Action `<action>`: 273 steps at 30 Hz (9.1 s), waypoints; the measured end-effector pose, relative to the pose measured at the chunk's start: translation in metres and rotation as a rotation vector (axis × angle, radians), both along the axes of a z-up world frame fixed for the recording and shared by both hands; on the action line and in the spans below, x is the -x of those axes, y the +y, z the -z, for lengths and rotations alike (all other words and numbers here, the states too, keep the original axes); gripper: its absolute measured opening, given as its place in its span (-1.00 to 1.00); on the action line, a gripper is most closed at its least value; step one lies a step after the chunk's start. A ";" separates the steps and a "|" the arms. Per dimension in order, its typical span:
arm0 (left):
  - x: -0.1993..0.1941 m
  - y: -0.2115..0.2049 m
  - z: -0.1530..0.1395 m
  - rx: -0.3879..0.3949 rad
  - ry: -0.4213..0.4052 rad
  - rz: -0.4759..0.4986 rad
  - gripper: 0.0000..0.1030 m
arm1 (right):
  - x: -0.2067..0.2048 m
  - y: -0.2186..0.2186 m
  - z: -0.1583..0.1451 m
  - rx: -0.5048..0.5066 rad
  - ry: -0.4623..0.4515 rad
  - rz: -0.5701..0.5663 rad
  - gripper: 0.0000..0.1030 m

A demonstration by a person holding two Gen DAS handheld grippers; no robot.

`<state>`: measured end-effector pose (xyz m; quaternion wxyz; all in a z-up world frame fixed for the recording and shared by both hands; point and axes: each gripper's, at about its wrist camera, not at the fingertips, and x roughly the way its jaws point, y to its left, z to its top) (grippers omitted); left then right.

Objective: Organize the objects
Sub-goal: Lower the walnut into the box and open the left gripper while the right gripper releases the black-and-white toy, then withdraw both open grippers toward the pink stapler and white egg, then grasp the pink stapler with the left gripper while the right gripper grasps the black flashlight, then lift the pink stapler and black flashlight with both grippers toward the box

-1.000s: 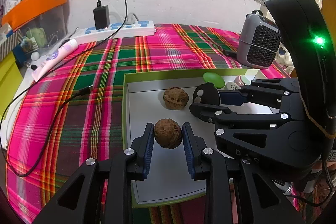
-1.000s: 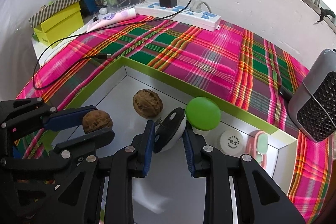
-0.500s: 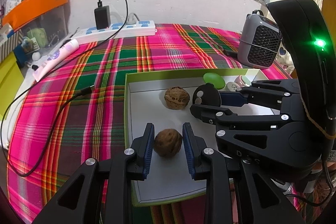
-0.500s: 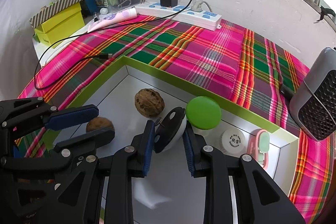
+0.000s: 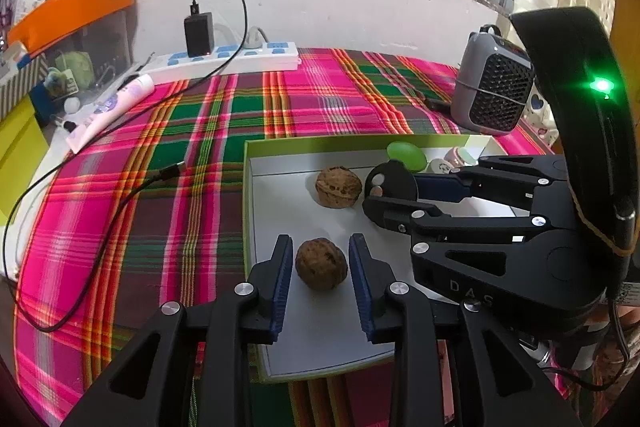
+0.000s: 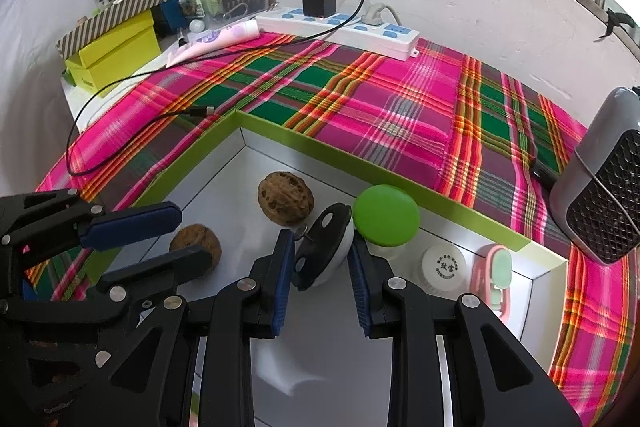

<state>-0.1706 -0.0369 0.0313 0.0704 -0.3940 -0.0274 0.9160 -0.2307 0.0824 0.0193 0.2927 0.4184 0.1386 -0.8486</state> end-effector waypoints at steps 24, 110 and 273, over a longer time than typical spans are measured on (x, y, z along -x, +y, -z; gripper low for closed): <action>-0.021 -0.008 -0.011 -0.014 0.028 -0.043 -0.43 | -0.016 0.007 -0.013 0.031 0.019 0.022 -0.32; -0.109 0.010 0.011 -0.095 -0.018 0.076 -0.23 | -0.139 0.095 -0.003 0.140 0.031 0.223 -0.15; -0.064 0.021 -0.005 0.008 -0.004 0.028 -0.69 | -0.129 0.081 -0.016 0.079 0.059 0.206 -0.45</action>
